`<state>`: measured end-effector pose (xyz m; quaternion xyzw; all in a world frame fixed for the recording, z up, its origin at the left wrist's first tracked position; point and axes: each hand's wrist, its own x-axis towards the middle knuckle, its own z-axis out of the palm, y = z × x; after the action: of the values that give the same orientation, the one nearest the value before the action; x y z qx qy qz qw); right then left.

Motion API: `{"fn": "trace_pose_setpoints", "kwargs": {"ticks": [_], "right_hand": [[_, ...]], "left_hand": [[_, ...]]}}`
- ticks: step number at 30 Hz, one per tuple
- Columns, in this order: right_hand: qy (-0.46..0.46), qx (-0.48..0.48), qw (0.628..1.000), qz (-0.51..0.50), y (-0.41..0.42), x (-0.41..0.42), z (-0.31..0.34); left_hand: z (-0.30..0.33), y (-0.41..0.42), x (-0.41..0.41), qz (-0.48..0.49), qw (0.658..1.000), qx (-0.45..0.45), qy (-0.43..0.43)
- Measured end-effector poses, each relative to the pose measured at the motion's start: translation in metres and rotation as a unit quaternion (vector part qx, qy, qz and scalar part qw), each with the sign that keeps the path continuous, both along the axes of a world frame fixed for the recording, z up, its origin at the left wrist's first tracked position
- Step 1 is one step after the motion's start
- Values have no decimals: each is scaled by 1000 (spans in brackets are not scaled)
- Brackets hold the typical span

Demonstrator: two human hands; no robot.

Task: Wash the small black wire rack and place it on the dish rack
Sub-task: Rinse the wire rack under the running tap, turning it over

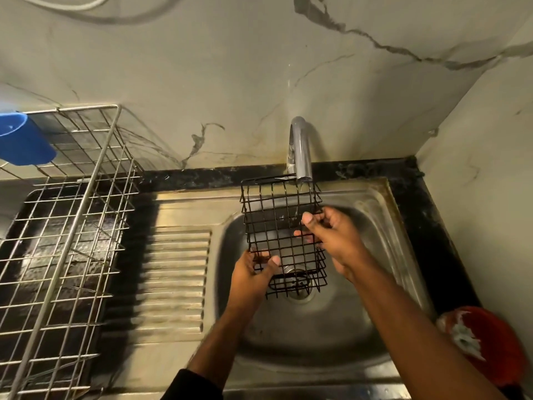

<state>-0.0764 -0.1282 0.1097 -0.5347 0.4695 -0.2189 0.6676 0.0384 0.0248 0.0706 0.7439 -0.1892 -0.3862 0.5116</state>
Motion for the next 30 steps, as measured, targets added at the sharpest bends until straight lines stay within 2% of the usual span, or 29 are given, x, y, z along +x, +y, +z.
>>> {"fn": "trace_pose_setpoints", "kwargs": {"ticks": [4, 10, 14, 20, 23, 30], "right_hand": [[-22, 8, 1000, -16, 2, 2, -2], [-96, 34, 995, 8, -3, 2, -7], [-137, 52, 988, 42, -2, 6, -12], [-92, 2, 994, 66, 2, 16, -16], [-57, -51, 994, 84, 1, 18, -15], [-17, -76, 992, 97, -2, 8, -7]], "left_hand": [[8, -5, -1, 15, 999, -6, 29], [16, -1, 8, 78, 989, 14, 129], [31, 2, 15, 110, 977, -34, 180], [27, 9, 23, 196, 958, -73, 197], [29, 12, 22, 188, 960, -73, 195], [28, 12, 20, 182, 964, -64, 184]]}}
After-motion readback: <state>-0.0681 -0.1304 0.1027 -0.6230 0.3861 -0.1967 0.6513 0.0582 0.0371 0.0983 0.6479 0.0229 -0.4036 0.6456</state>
